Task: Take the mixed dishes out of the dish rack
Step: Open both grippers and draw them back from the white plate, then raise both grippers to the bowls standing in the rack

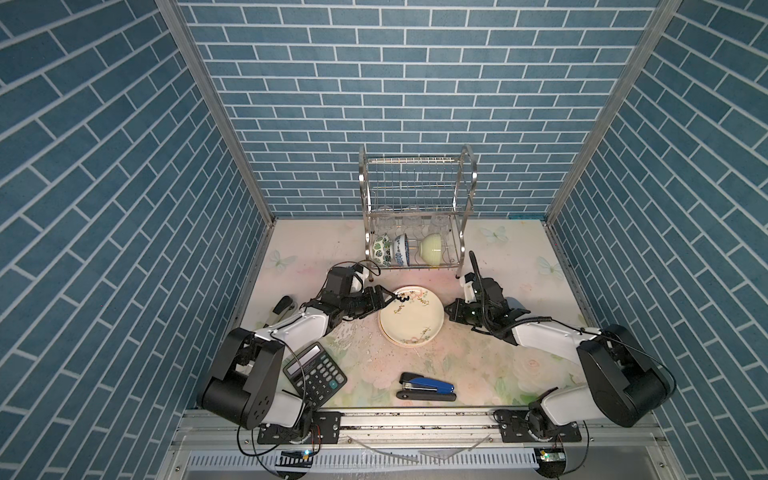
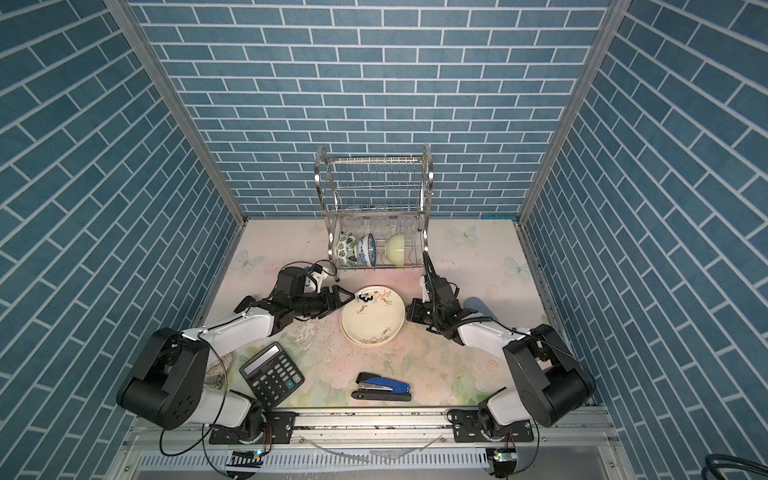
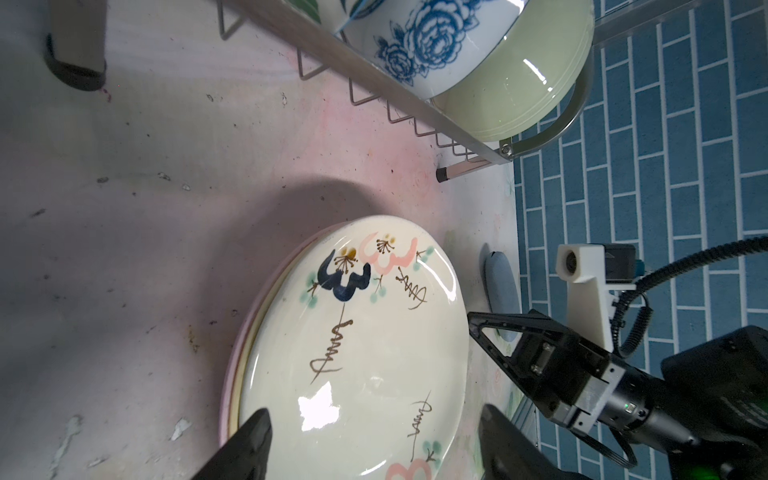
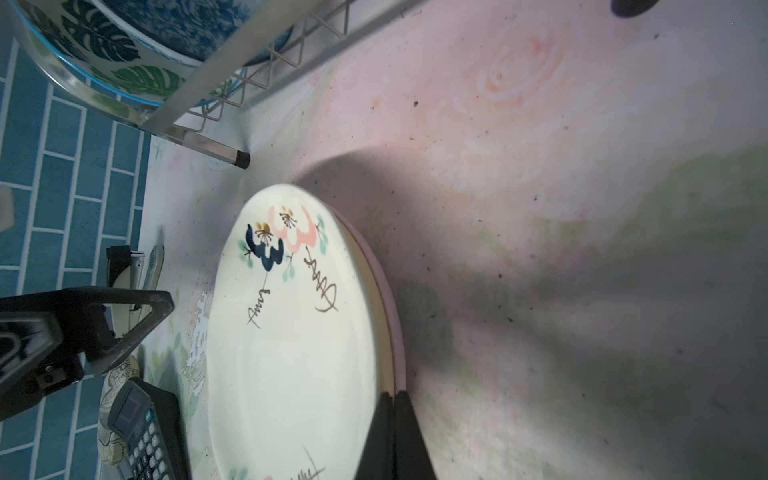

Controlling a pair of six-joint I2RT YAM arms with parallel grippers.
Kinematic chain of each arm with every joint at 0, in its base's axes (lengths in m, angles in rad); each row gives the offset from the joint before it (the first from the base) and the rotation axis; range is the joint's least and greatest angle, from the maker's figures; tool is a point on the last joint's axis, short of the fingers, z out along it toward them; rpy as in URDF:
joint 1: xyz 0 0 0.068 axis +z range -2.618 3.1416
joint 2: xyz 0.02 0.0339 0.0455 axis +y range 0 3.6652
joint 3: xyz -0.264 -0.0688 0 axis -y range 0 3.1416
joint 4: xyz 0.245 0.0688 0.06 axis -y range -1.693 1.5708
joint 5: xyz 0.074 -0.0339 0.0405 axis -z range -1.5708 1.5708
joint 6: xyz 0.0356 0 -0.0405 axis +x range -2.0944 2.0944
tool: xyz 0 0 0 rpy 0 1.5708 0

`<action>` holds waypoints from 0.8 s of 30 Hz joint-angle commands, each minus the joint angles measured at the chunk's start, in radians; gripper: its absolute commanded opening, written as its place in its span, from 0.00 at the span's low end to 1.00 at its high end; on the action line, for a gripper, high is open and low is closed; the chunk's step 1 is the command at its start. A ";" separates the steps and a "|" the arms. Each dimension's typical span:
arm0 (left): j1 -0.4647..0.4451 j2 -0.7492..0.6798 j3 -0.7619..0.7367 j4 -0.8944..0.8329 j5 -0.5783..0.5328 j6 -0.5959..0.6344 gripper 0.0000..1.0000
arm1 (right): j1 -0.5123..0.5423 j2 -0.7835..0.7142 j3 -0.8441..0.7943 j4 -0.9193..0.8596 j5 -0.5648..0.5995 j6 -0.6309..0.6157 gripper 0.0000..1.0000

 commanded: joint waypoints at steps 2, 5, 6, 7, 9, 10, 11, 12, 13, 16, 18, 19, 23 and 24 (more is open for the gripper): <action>-0.001 -0.027 0.023 -0.036 -0.031 0.026 0.78 | 0.004 -0.076 0.039 -0.093 0.047 -0.051 0.00; -0.001 -0.100 0.030 -0.094 -0.101 0.061 0.78 | 0.004 -0.099 0.073 -0.128 0.055 -0.080 0.00; -0.001 -0.122 0.053 -0.131 -0.129 0.081 0.78 | 0.004 -0.105 0.084 -0.138 0.063 -0.092 0.00; -0.001 -0.148 0.072 -0.169 -0.164 0.102 0.79 | 0.005 -0.113 0.098 -0.144 0.071 -0.107 0.00; -0.001 -0.194 0.097 -0.225 -0.237 0.139 0.78 | 0.004 -0.121 0.124 -0.151 0.083 -0.141 0.00; -0.001 -0.213 0.107 -0.246 -0.279 0.155 0.77 | 0.003 -0.123 0.138 -0.149 0.085 -0.158 0.02; -0.001 -0.232 0.117 -0.269 -0.325 0.169 0.76 | 0.002 -0.123 0.154 -0.145 0.086 -0.176 0.03; -0.001 -0.247 0.126 -0.284 -0.362 0.180 0.75 | 0.000 -0.122 0.163 -0.135 0.084 -0.192 0.06; -0.001 -0.260 0.138 -0.304 -0.409 0.194 0.73 | -0.004 -0.120 0.171 -0.115 0.075 -0.205 0.08; -0.001 -0.275 0.160 -0.317 -0.511 0.224 0.72 | -0.031 -0.110 0.180 -0.026 0.025 -0.226 0.14; -0.001 -0.260 0.181 -0.324 -0.564 0.240 0.71 | -0.050 -0.088 0.204 0.004 -0.020 -0.241 0.14; -0.001 -0.245 0.194 -0.322 -0.582 0.253 0.70 | -0.060 -0.075 0.217 0.020 -0.036 -0.245 0.15; -0.001 -0.160 0.234 -0.288 -0.649 0.300 0.69 | -0.096 -0.022 0.224 0.161 -0.125 -0.220 0.30; -0.001 -0.138 0.246 -0.276 -0.653 0.310 0.68 | -0.106 -0.009 0.224 0.197 -0.144 -0.208 0.33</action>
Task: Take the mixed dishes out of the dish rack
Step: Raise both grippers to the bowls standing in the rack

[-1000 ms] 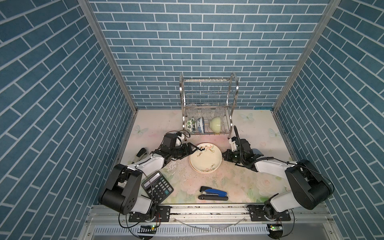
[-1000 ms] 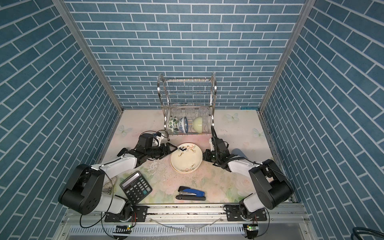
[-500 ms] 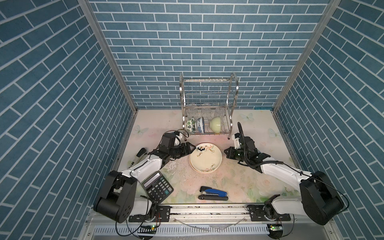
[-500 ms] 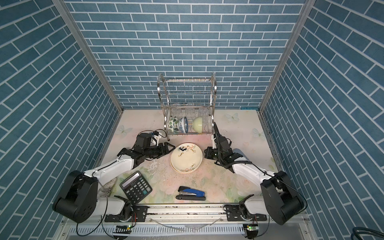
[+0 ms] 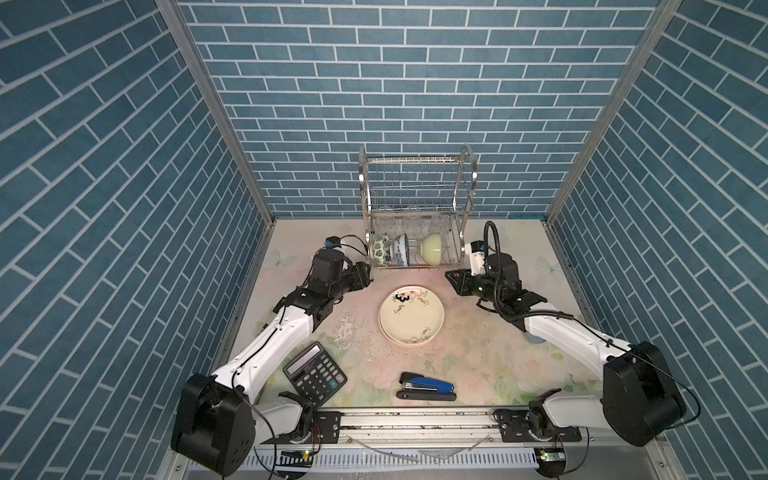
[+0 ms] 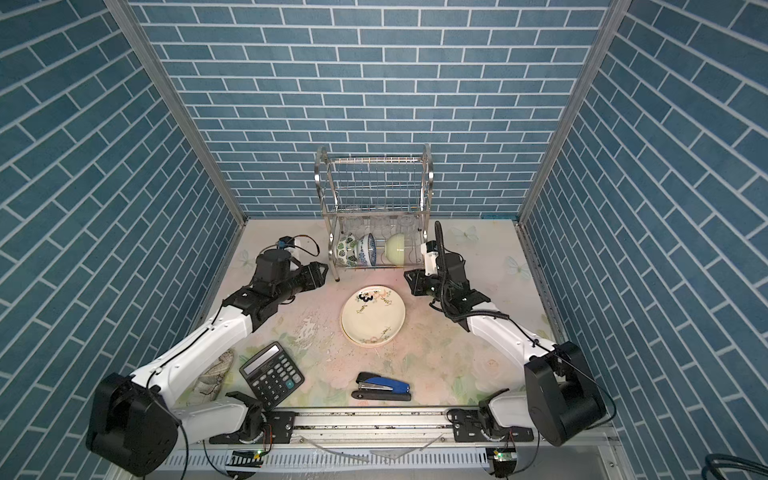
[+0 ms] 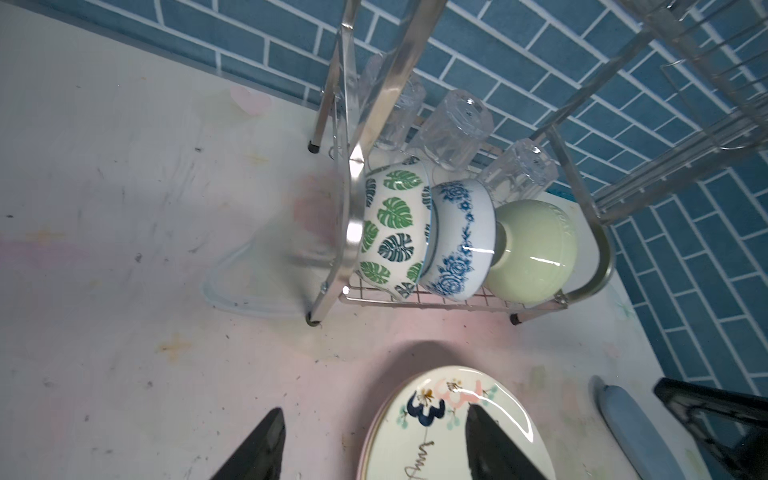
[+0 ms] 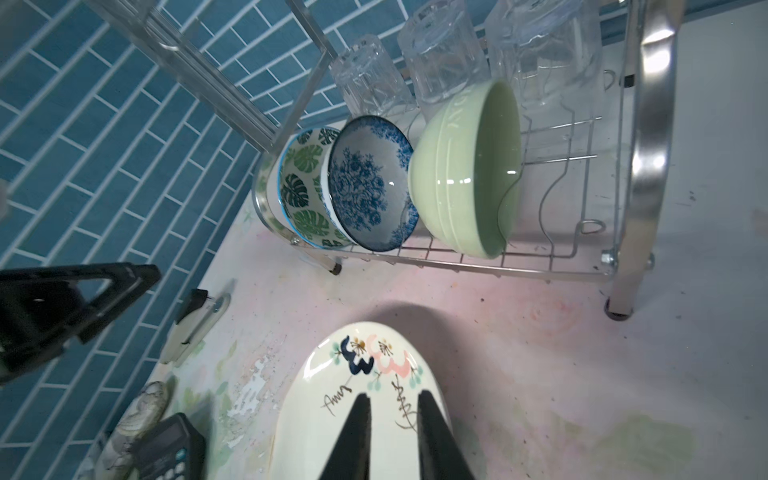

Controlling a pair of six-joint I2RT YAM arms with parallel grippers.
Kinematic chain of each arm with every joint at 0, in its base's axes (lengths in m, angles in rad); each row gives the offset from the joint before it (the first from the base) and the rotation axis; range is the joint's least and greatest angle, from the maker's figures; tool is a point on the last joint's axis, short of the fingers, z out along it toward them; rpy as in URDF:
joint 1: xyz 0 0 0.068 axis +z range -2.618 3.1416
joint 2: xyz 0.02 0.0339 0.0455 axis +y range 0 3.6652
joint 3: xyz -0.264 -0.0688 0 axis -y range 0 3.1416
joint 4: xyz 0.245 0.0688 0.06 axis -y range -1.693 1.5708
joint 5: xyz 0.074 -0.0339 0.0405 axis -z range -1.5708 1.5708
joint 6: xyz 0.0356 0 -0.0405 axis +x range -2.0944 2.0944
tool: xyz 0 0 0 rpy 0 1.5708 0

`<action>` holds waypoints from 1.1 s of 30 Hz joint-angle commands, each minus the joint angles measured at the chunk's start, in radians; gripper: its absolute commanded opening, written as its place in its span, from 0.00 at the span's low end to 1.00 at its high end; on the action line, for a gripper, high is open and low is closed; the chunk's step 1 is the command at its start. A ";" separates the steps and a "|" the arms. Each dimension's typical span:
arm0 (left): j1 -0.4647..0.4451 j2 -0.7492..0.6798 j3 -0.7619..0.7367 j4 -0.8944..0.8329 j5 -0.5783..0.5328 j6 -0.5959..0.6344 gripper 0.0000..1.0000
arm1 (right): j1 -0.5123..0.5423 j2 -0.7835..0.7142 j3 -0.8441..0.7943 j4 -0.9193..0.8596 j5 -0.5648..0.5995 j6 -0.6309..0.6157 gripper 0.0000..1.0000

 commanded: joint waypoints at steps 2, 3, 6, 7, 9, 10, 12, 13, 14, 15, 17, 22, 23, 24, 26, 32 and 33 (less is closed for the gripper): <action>-0.001 0.099 0.055 0.035 -0.095 0.082 0.67 | -0.047 0.069 0.030 0.220 -0.130 0.032 0.39; 0.000 0.121 0.066 0.049 -0.099 0.090 0.66 | -0.059 0.088 0.027 0.262 -0.150 0.048 0.40; -0.001 0.193 0.104 0.089 -0.100 0.114 0.64 | -0.108 0.163 0.023 0.421 -0.222 0.134 0.42; -0.001 0.216 0.118 0.100 -0.097 0.120 0.64 | -0.124 0.193 0.025 0.473 -0.243 0.167 0.42; 0.000 0.257 0.145 0.112 -0.098 0.134 0.64 | -0.150 0.249 0.042 0.550 -0.285 0.222 0.42; 0.001 0.275 0.158 0.123 -0.098 0.143 0.64 | -0.160 0.278 0.055 0.573 -0.298 0.245 0.42; 0.002 0.307 0.175 0.146 -0.097 0.159 0.63 | -0.170 0.323 0.083 0.603 -0.317 0.269 0.42; 0.003 0.323 0.186 0.155 -0.097 0.166 0.63 | -0.173 0.342 0.097 0.608 -0.322 0.275 0.42; 0.005 0.341 0.198 0.163 -0.095 0.173 0.63 | -0.174 0.357 0.110 0.608 -0.325 0.276 0.42; 0.008 0.360 0.211 0.167 -0.093 0.176 0.62 | -0.175 0.369 0.119 0.609 -0.327 0.275 0.42; 0.021 0.402 0.239 0.174 -0.070 0.175 0.60 | -0.178 0.389 0.133 0.609 -0.327 0.275 0.42; 0.052 0.459 0.270 0.210 -0.030 0.154 0.53 | -0.182 0.407 0.154 0.598 -0.334 0.271 0.42; 0.056 0.468 0.271 0.221 -0.024 0.151 0.50 | -0.182 0.409 0.157 0.594 -0.333 0.269 0.42; 0.058 0.474 0.275 0.227 -0.019 0.151 0.47 | -0.182 0.411 0.158 0.591 -0.331 0.267 0.42; 0.060 0.486 0.288 0.228 -0.015 0.152 0.42 | -0.182 0.418 0.165 0.582 -0.330 0.260 0.42; 0.060 0.508 0.309 0.232 -0.011 0.160 0.29 | -0.182 0.466 0.212 0.562 -0.337 0.262 0.47; 0.060 0.511 0.310 0.232 -0.011 0.161 0.27 | -0.182 0.474 0.220 0.560 -0.337 0.264 0.47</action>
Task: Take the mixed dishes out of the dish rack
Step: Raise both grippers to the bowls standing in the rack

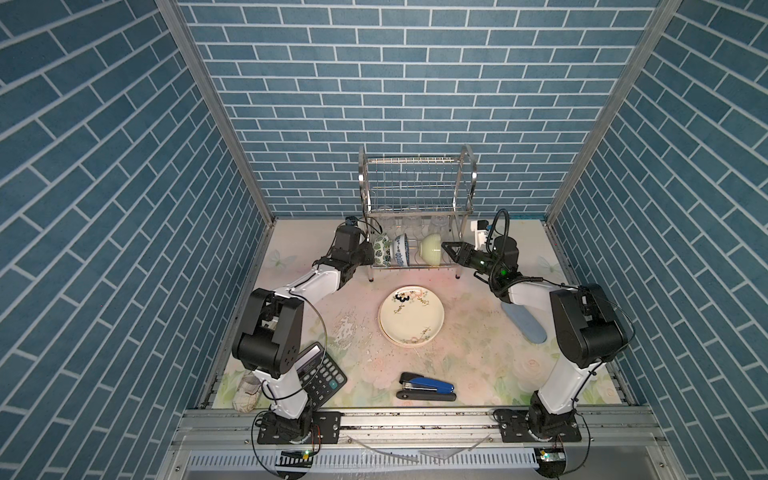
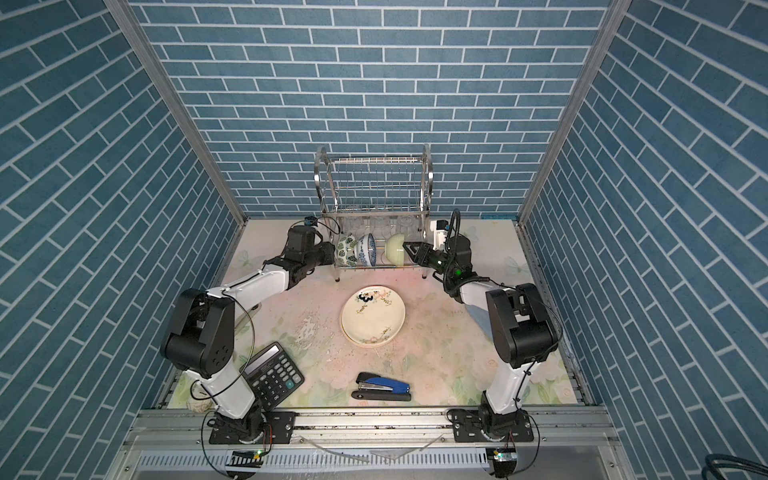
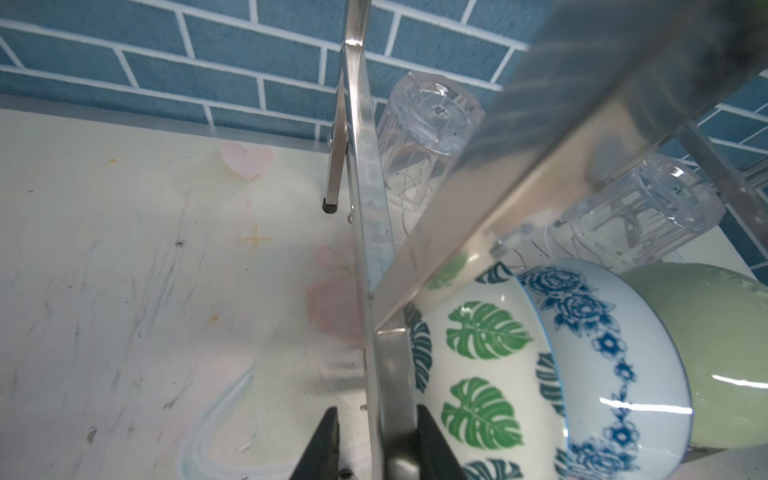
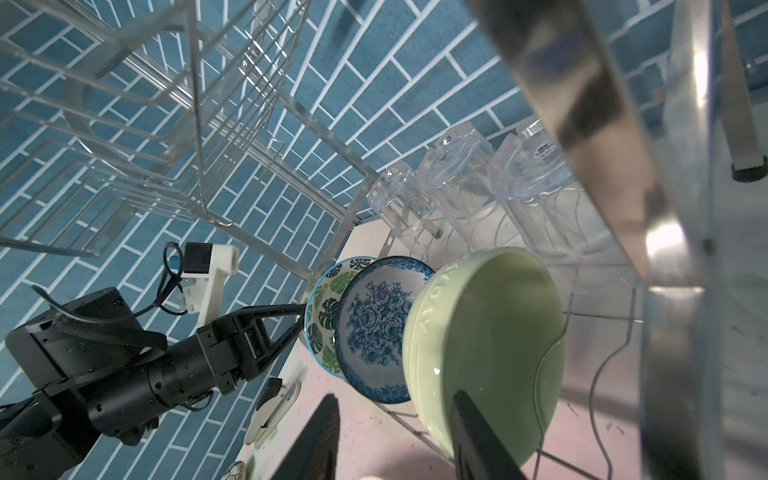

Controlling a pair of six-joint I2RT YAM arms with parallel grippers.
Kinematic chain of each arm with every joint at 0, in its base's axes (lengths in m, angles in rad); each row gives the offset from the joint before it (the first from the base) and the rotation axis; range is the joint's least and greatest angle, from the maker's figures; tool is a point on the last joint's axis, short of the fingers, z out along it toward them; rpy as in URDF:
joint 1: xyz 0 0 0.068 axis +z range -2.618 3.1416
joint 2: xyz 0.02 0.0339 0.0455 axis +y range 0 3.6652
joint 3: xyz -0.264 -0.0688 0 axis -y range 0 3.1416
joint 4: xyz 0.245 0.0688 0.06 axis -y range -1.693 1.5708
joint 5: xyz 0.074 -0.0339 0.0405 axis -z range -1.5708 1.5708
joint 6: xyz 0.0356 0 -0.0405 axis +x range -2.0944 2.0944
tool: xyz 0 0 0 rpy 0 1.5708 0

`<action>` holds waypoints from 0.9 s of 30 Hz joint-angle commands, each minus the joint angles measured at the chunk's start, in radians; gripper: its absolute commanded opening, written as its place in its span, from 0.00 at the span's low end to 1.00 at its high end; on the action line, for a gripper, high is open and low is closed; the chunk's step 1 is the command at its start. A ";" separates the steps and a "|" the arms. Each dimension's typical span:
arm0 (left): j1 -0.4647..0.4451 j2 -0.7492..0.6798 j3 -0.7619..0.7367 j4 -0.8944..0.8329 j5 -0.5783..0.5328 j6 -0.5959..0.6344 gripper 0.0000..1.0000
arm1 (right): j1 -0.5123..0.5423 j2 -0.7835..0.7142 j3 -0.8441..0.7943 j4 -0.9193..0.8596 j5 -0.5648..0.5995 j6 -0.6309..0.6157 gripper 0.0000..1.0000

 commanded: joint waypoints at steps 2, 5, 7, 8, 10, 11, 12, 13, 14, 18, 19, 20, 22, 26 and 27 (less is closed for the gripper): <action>0.005 0.025 0.030 0.019 -0.006 0.010 0.22 | -0.004 0.040 0.070 0.003 -0.013 0.022 0.48; 0.005 0.027 0.033 0.017 -0.005 0.015 0.17 | -0.002 0.057 0.089 -0.003 -0.006 0.026 0.49; 0.006 0.026 0.034 0.015 -0.003 0.018 0.15 | -0.002 0.066 0.100 -0.014 0.000 0.024 0.49; 0.005 0.027 0.035 0.014 -0.003 0.018 0.14 | -0.002 0.071 0.105 -0.016 0.002 0.023 0.49; 0.005 0.026 0.035 0.013 -0.001 0.018 0.13 | -0.001 0.081 0.115 -0.022 0.002 0.020 0.49; 0.005 0.027 0.035 0.013 -0.001 0.017 0.13 | -0.001 0.088 0.123 -0.025 0.002 0.018 0.48; 0.005 0.024 0.035 0.013 0.000 0.018 0.12 | 0.001 0.096 0.131 -0.031 0.002 0.017 0.48; 0.006 0.024 0.036 0.013 0.000 0.018 0.12 | 0.001 0.105 0.140 -0.035 0.001 0.017 0.47; 0.005 0.025 0.037 0.013 0.000 0.017 0.12 | 0.003 0.114 0.148 -0.036 -0.002 0.017 0.46; 0.005 0.024 0.042 0.007 0.002 0.018 0.11 | 0.008 0.145 0.173 -0.042 -0.007 0.018 0.42; 0.005 0.022 0.043 0.007 0.002 0.018 0.10 | 0.009 0.151 0.180 -0.045 -0.006 0.018 0.42; 0.005 0.022 0.042 0.009 0.002 0.018 0.10 | 0.010 0.158 0.186 -0.044 -0.008 0.020 0.42; 0.005 0.022 0.044 0.009 0.005 0.017 0.10 | 0.013 0.172 0.197 -0.043 -0.015 0.024 0.40; 0.005 0.025 0.049 0.006 0.005 0.017 0.10 | 0.024 0.199 0.214 -0.027 -0.035 0.035 0.39; 0.005 0.025 0.049 0.006 0.005 0.018 0.10 | 0.027 0.204 0.214 -0.020 -0.039 0.039 0.39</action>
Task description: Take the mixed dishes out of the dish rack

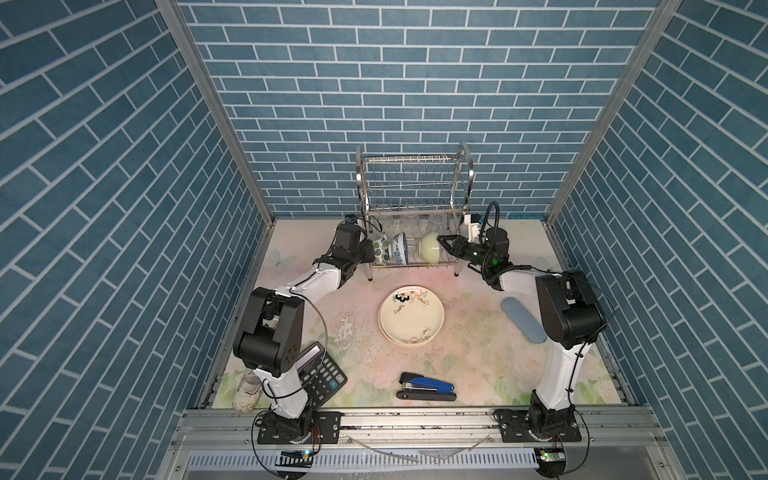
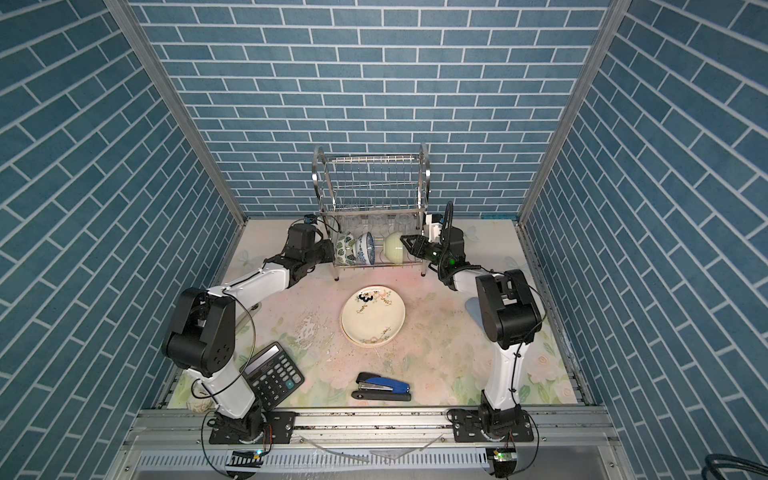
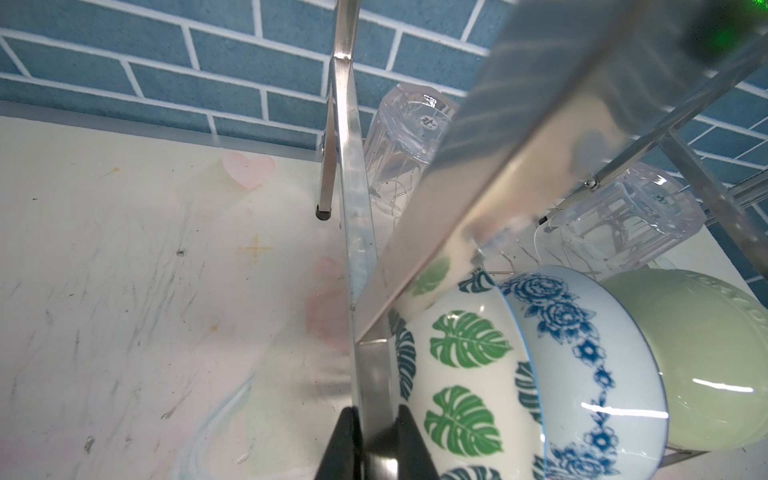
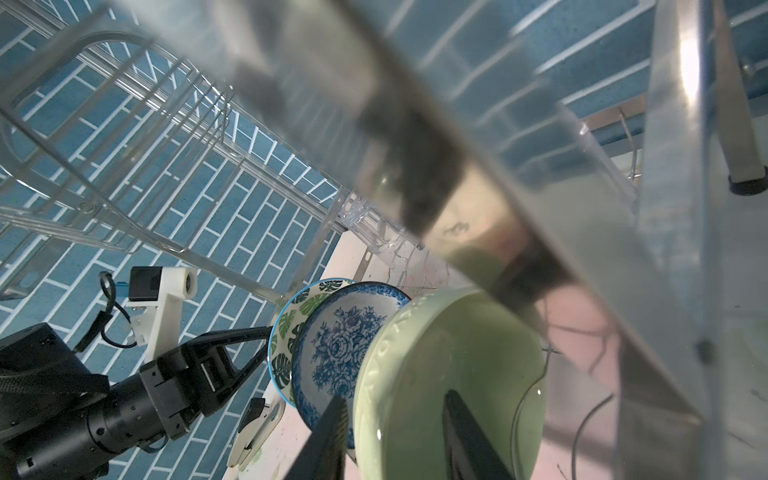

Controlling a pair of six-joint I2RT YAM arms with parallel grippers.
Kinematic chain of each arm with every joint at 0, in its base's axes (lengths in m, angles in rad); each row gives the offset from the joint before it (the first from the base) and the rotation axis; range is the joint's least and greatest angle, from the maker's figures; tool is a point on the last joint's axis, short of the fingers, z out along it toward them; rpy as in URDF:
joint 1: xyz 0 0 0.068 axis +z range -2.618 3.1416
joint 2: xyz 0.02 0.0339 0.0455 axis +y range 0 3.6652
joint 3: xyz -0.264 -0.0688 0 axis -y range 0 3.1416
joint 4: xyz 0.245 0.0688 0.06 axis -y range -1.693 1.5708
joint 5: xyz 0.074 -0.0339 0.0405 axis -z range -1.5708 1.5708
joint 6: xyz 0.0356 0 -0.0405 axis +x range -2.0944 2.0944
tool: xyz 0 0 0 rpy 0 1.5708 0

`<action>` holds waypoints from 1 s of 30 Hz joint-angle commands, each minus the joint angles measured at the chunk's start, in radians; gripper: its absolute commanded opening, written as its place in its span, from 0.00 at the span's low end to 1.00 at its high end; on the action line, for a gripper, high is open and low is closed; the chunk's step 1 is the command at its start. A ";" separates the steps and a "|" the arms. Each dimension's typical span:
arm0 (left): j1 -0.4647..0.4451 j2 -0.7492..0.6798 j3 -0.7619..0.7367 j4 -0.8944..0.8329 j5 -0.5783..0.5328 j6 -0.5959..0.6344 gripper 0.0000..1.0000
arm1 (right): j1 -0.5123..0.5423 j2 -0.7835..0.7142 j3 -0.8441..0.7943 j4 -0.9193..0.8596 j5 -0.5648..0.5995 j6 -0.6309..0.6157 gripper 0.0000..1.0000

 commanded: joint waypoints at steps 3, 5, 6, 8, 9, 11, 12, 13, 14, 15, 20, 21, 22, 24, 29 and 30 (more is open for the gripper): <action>0.005 0.014 0.032 0.007 0.016 0.027 0.10 | 0.030 0.047 0.030 0.039 -0.026 0.039 0.39; 0.005 0.017 0.034 0.008 0.016 0.025 0.09 | 0.034 0.041 0.016 0.054 -0.022 0.042 0.39; 0.005 0.017 0.035 0.007 0.016 0.025 0.08 | 0.037 0.037 0.010 0.058 -0.020 0.044 0.39; 0.005 0.017 0.036 0.005 0.017 0.025 0.07 | 0.038 0.026 -0.003 0.066 -0.014 0.045 0.39; 0.006 0.016 0.035 0.005 0.017 0.027 0.07 | 0.039 0.022 -0.011 0.069 -0.011 0.045 0.40; 0.005 0.016 0.032 0.005 0.017 0.025 0.06 | 0.046 0.011 -0.028 0.078 0.002 0.045 0.40; 0.005 0.015 0.030 0.007 0.017 0.024 0.06 | 0.049 0.008 -0.036 0.081 0.008 0.045 0.40; 0.005 0.014 0.028 0.008 0.018 0.023 0.06 | 0.053 0.007 -0.042 0.084 0.012 0.044 0.40; 0.005 0.013 0.026 0.008 0.019 0.021 0.06 | 0.056 0.007 -0.046 0.086 0.015 0.044 0.41; 0.005 0.012 0.025 0.009 0.020 0.022 0.05 | 0.059 0.007 -0.047 0.086 0.018 0.044 0.41; 0.005 0.005 0.023 0.010 0.022 0.022 0.05 | 0.069 0.034 -0.034 0.092 0.026 0.051 0.41; 0.005 0.005 0.023 0.009 0.022 0.022 0.05 | 0.070 0.041 -0.028 0.095 0.024 0.055 0.41; 0.005 0.005 0.023 0.008 0.022 0.023 0.05 | 0.070 0.047 -0.021 0.098 0.021 0.059 0.41; 0.005 0.006 0.024 0.007 0.024 0.024 0.05 | 0.071 0.058 -0.007 0.098 0.018 0.061 0.41; 0.005 0.013 0.028 0.008 0.031 0.023 0.05 | 0.073 0.087 0.029 0.094 0.005 0.064 0.40; 0.005 0.016 0.029 0.009 0.032 0.023 0.05 | 0.074 0.094 0.034 0.095 0.002 0.066 0.40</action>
